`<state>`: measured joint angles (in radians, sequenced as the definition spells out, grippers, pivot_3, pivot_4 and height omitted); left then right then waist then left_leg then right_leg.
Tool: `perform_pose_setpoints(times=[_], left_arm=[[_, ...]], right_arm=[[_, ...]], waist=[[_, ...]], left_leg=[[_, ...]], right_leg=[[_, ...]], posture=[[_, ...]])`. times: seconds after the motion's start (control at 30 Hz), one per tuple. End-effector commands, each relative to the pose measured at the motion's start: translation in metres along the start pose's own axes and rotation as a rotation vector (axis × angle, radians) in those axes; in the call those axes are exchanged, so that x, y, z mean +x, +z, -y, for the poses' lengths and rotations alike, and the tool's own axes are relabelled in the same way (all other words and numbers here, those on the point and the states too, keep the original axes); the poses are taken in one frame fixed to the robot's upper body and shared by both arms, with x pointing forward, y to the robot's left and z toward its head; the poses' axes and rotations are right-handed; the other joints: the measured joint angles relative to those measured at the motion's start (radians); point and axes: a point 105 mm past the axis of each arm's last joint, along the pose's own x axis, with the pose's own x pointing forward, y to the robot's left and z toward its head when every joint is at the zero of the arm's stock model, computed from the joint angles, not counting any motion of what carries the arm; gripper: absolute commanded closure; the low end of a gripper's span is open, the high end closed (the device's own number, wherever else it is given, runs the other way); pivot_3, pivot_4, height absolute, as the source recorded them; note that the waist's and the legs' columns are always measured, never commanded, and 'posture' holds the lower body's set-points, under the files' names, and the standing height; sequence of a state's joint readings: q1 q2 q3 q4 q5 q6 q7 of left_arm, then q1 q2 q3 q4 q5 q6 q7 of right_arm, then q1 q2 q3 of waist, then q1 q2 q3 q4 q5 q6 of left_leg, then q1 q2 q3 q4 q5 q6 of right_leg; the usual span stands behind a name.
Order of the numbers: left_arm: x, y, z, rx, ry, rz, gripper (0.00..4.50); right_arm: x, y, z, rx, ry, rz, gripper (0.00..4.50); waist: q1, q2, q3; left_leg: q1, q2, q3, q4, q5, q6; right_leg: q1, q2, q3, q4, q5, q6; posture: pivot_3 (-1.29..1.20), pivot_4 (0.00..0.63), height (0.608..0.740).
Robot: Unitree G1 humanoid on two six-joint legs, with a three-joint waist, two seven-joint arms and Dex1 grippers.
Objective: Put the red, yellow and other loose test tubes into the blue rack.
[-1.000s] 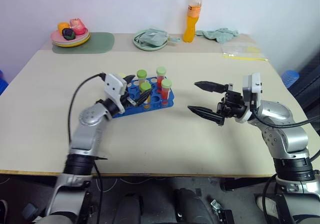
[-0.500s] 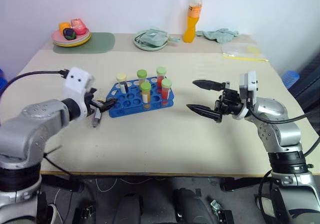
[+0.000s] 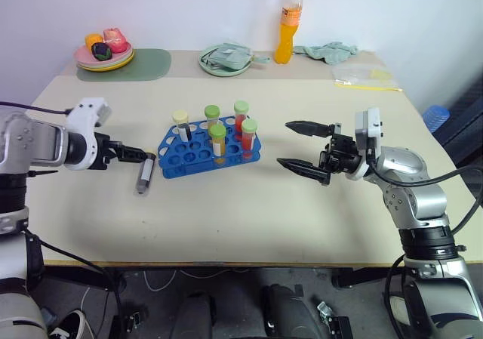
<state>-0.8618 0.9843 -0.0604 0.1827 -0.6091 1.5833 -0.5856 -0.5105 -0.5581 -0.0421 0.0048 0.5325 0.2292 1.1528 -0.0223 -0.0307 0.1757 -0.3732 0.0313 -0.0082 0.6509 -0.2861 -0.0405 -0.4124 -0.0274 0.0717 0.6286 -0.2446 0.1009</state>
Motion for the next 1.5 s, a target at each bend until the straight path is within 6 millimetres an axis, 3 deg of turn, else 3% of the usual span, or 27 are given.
perform_pose_setpoints(times=[0.03,0.17,0.4,0.77,0.97,1.07,1.2,1.27,1.4,1.5], left_arm=[[0.009,-0.004,-0.006,0.057,0.018,-0.060,0.04],[0.028,-0.001,-0.018,0.129,0.054,-0.072,0.04],[0.044,0.028,-0.012,0.095,0.027,-0.035,0.04],[0.056,-0.002,-0.023,0.047,-0.003,-0.193,0.04],[0.056,-0.004,-0.041,0.072,0.059,-0.185,0.04],[0.053,-0.002,-0.046,0.065,0.075,-0.170,0.87],[0.053,0.000,-0.047,0.061,0.090,-0.166,2.85],[0.054,0.001,-0.046,0.063,0.095,-0.165,3.58],[0.048,0.008,-0.046,0.055,0.096,-0.132,3.67],[0.036,0.024,-0.053,0.064,0.136,-0.026,3.67]], right_arm=[[0.002,0.012,0.001,-0.051,-0.004,0.032,0.00],[0.001,0.011,0.000,-0.048,-0.011,0.028,0.00],[0.002,0.011,-0.001,-0.047,-0.016,0.032,0.00],[-0.001,0.012,0.003,-0.056,-0.037,0.027,0.00],[0.000,0.011,0.003,-0.055,-0.041,0.029,0.00],[0.000,0.011,0.002,-0.055,-0.041,0.029,0.00],[0.000,0.011,0.003,-0.056,-0.041,0.028,0.00],[0.001,0.011,0.003,-0.058,-0.039,0.029,0.00],[0.001,0.010,0.002,-0.058,-0.040,0.027,0.00],[-0.001,0.011,0.001,-0.058,-0.046,0.026,0.00]], waist=[[0.000,0.000,0.000],[0.003,0.000,0.000],[0.008,0.000,0.000],[0.000,0.000,0.000],[-0.003,0.001,-0.001],[-0.013,0.001,-0.001],[-0.023,0.001,-0.001],[-0.023,0.001,-0.001],[-0.022,0.001,-0.001],[-0.022,0.001,-0.001]], left_leg=[[0.000,0.000,0.000,0.000,0.000,0.000],[-0.001,0.000,0.000,0.000,0.000,0.000],[-0.003,-0.001,0.000,0.002,0.000,0.000],[-0.001,0.000,0.000,0.001,0.000,0.000],[0.000,0.000,0.000,0.001,0.000,0.000],[0.000,0.000,0.000,0.001,0.000,0.000],[0.000,0.000,0.000,0.001,0.000,0.000],[0.000,0.000,0.000,0.001,0.000,0.000],[0.000,0.000,0.000,0.001,0.000,0.000],[-0.001,0.000,0.000,0.001,0.000,0.000]], right_leg=[[0.000,0.000,0.000,0.000,0.000,0.000],[-0.001,0.000,0.000,0.000,0.000,0.000],[-0.001,0.000,0.000,-0.001,0.000,0.000],[-0.001,0.000,0.000,0.001,0.000,0.000],[-0.001,0.000,0.001,0.002,0.000,0.000],[-0.001,0.001,0.001,0.003,0.000,0.000],[-0.001,0.001,0.000,0.003,0.000,0.000],[-0.001,0.001,0.001,0.003,0.000,0.000],[-0.001,0.001,0.001,0.003,0.000,0.000],[-0.001,0.001,0.000,0.003,0.000,0.000]], posture=[[0.00,0.150,0.740],[0.00,0.150,0.740],[0.00,0.150,0.740],[0.00,0.150,0.740],[0.00,0.150,0.740],[0.00,0.150,0.740],[0.00,0.150,0.740],[0.00,0.150,0.740],[0.00,0.150,0.740],[0.00,0.150,0.740]])
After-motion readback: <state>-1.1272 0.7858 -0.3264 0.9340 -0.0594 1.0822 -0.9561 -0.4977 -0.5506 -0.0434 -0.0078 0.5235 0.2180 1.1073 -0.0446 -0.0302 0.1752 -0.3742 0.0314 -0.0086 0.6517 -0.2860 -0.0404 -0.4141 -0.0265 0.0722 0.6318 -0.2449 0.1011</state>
